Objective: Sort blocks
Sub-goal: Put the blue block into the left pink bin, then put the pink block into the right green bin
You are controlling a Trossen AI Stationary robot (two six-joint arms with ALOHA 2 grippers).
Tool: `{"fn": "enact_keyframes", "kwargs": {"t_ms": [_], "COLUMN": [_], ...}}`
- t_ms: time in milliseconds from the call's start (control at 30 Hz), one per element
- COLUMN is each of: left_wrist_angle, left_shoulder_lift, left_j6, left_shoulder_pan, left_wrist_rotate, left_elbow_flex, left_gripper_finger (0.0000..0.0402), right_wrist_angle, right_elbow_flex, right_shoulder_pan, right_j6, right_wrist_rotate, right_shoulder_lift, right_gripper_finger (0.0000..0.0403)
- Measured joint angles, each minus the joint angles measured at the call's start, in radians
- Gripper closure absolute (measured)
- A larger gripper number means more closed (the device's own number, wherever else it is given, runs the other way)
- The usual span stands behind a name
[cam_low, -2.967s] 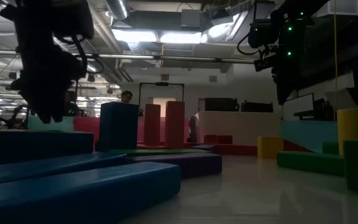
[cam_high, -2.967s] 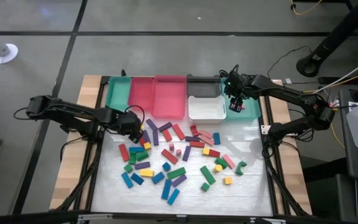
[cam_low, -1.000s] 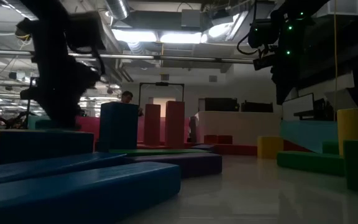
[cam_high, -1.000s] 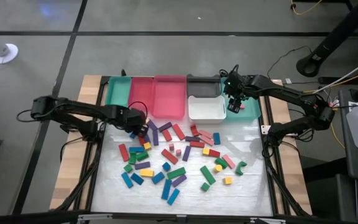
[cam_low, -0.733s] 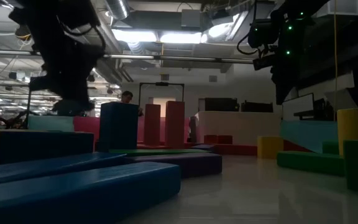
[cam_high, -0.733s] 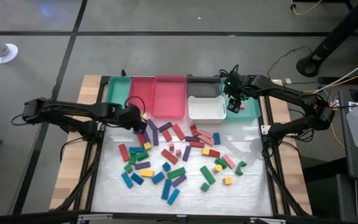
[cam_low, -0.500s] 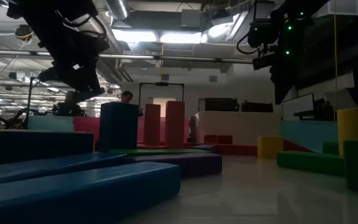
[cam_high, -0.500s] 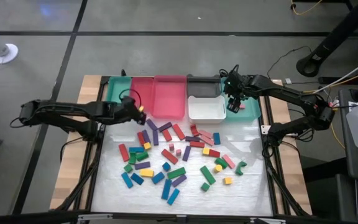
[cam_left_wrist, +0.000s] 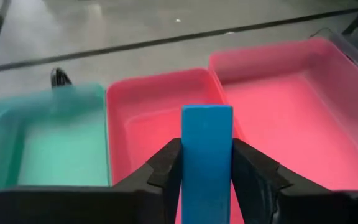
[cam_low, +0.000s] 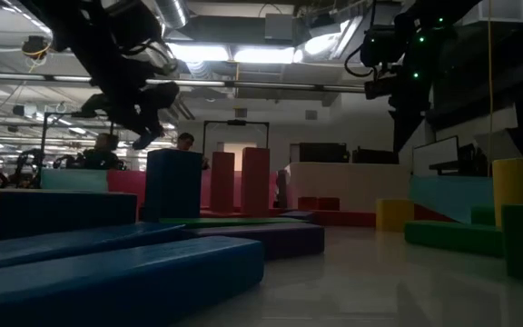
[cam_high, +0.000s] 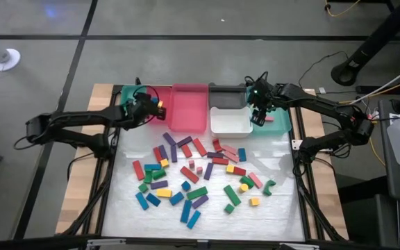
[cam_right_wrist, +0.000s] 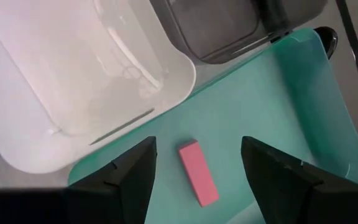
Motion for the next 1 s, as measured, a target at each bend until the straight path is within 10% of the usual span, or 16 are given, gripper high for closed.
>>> {"fn": "enact_keyframes", "kwargs": {"t_ms": [400,1000], "left_wrist_angle": [0.050,0.060], "left_shoulder_lift": [0.066,0.090], "left_j6": [0.119,0.250], "left_shoulder_pan": [0.067,0.141], "left_wrist_rotate": [0.016,0.036], "left_elbow_flex": [0.000,0.000], "left_gripper_finger": [0.0286,0.0234], "right_wrist_angle": [0.007,0.096], "right_elbow_flex": [0.000,0.000], "right_shoulder_pan": [0.056,0.525], "right_j6": [0.026,0.098], "right_wrist_rotate": [0.000,0.158], "right_shoulder_lift": [-0.001,-0.002], "right_gripper_finger": [0.0166,0.0166]}}
